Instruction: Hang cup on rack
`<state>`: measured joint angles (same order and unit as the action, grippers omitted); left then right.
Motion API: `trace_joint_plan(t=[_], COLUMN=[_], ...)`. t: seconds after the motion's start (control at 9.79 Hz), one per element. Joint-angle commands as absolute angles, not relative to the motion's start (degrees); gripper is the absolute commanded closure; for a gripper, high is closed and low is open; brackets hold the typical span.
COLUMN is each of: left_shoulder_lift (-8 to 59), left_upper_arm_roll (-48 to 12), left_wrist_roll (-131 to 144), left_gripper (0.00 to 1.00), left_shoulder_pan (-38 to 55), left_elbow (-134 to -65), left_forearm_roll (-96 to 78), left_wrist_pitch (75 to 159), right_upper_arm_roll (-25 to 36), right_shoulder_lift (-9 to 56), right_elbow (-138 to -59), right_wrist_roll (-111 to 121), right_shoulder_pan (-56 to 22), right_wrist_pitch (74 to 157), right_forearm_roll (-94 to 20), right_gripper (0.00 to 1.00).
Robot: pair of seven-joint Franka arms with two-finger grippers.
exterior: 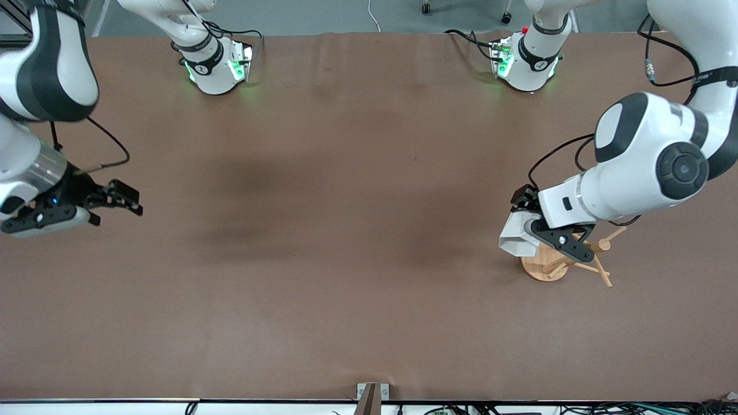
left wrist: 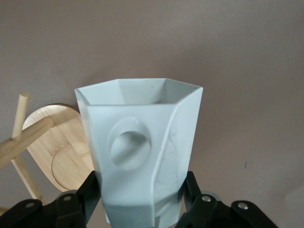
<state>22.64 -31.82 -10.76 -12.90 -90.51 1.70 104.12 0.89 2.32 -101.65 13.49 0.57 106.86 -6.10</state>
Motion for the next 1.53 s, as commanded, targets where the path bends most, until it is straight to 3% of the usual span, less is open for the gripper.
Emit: trace_joint_plan(t=[0.0,0.2,0.51,0.92,1.12,1.43], left_shoulder_lift=[19.34,17.67,14.77,14.76,15.03,16.17], left_upper_arm_roll=[-29.97,-29.88,-29.88,-27.43,-27.07,-26.54], left_wrist_roll=[-10.02,-9.67,-6.77,-7.46,-8.87,-13.52], left_gripper=[1.0,1.0,1.0,1.0,0.99,0.99], left_shoulder_pan=[-11.86,-12.39,-12.57,-13.44,-13.45,-14.59], left_elbow=[-95.26,-96.67,-99.13,-104.06,-103.8,-103.27], left_forearm_roll=[1.93,1.93,1.93,0.97,1.05,1.06], left_wrist_pitch=[105.38,104.68,101.86,105.55,105.73,108.36], right_upper_arm_roll=[0.97,1.32,4.46,5.27,5.1,5.18], right_shoulder_lift=[1.58,1.06,-1.41,-1.05,-0.88,-0.44], right_elbow=[-91.64,-87.29,-86.75,-84.11,-80.19,-78.93], right_wrist_roll=[11.87,2.19,-2.64,-0.17,-1.31,-4.22], right_shoulder_pan=[3.49,3.78,2.12,1.58,0.45,-0.35], right_wrist_pitch=[93.58,88.95,85.2,84.29,79.31,78.84], right_forearm_roll=[-4.05,-0.81,-0.96,-1.23,-0.62,-1.32], right_gripper=[0.0,0.0,0.0,0.0,0.0,0.0])
